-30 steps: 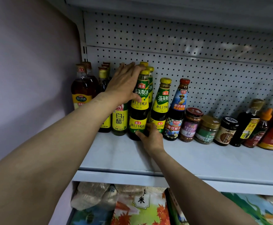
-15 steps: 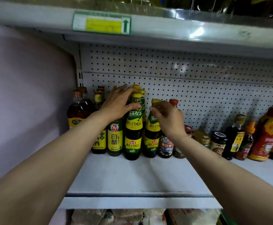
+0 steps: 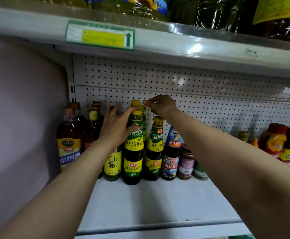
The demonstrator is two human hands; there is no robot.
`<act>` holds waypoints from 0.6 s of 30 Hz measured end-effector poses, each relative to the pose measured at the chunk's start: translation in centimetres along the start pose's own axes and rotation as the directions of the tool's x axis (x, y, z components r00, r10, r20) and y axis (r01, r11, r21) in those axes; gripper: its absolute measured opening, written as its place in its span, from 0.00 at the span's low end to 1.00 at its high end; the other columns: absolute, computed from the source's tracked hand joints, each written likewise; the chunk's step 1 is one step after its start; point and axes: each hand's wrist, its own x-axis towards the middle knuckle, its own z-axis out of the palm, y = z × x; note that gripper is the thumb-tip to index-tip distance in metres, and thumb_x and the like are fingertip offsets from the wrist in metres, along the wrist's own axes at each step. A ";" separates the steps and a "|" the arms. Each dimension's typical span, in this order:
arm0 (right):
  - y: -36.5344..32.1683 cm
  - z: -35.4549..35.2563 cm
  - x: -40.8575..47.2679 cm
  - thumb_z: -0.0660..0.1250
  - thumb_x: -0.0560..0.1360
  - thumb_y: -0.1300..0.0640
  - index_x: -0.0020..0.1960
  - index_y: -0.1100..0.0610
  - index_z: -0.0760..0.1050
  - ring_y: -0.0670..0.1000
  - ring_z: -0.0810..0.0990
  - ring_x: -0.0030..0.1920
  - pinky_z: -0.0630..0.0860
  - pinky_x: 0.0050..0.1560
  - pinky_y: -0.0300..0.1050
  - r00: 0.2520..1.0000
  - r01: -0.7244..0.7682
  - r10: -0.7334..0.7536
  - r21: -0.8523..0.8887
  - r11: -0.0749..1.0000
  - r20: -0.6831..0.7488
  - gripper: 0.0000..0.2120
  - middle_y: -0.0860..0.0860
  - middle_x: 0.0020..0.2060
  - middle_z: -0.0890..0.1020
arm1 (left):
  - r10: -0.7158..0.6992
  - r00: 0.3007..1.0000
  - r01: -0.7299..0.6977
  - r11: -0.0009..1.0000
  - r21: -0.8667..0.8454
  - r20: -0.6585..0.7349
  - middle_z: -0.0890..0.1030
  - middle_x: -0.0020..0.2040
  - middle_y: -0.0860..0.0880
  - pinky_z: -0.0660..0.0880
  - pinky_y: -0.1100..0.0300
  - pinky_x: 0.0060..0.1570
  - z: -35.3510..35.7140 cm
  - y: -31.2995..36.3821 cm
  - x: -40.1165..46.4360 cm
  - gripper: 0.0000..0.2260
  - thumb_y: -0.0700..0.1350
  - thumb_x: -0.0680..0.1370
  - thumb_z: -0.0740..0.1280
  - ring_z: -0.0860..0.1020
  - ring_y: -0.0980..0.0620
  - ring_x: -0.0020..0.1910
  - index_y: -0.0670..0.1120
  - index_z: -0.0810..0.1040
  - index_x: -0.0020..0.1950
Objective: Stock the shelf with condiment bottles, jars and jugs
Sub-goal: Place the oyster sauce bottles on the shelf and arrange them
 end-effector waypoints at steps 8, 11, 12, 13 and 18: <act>-1.0 0.8 1.5 0.70 0.74 0.39 0.57 0.54 0.81 0.54 0.86 0.46 0.83 0.52 0.53 0.981 -0.115 0.091 0.133 0.985 0.172 0.21 0.53 0.48 0.84 | 0.007 1.000 -0.007 1.000 -0.020 0.020 0.68 0.74 0.44 0.44 0.42 0.76 0.4 -0.8 0.4 0.28 0.63 0.74 0.67 0.52 0.38 0.77 0.62 0.62 0.72; -1.2 1.0 1.7 0.69 0.74 0.38 0.57 0.54 0.81 0.57 0.85 0.48 0.82 0.54 0.55 0.973 -0.107 0.076 0.134 0.985 0.218 0.22 0.55 0.53 0.83 | -0.001 1.000 0.002 0.999 -0.040 0.028 0.70 0.73 0.45 0.43 0.42 0.76 0.6 -0.9 0.4 0.28 0.63 0.75 0.66 0.50 0.39 0.78 0.64 0.60 0.72; -1.2 1.0 1.7 0.69 0.74 0.37 0.59 0.54 0.81 0.57 0.85 0.49 0.82 0.55 0.54 0.969 -0.105 0.074 0.119 0.987 0.236 0.23 0.55 0.54 0.83 | -0.002 1.000 0.003 0.999 -0.043 0.026 0.70 0.73 0.45 0.43 0.42 0.76 0.6 -0.9 0.4 0.28 0.63 0.75 0.66 0.50 0.39 0.78 0.64 0.60 0.72; -1.2 1.0 1.8 0.68 0.74 0.37 0.60 0.54 0.81 0.58 0.85 0.49 0.82 0.55 0.54 0.964 -0.104 0.075 0.101 0.989 0.256 0.25 0.55 0.55 0.83 | -0.003 1.000 0.004 0.999 -0.046 0.024 0.70 0.72 0.45 0.44 0.42 0.76 0.6 -0.9 0.4 0.28 0.63 0.75 0.66 0.50 0.39 0.78 0.64 0.60 0.72; -1.4 1.1 2.0 0.66 0.76 0.38 0.59 0.56 0.82 0.59 0.84 0.51 0.81 0.58 0.55 0.945 -0.094 0.066 0.070 0.993 0.321 0.24 0.56 0.57 0.83 | -0.010 1.000 0.012 0.998 -0.066 0.023 0.70 0.72 0.44 0.45 0.42 0.76 0.7 -0.9 0.3 0.28 0.63 0.75 0.67 0.49 0.38 0.78 0.66 0.59 0.72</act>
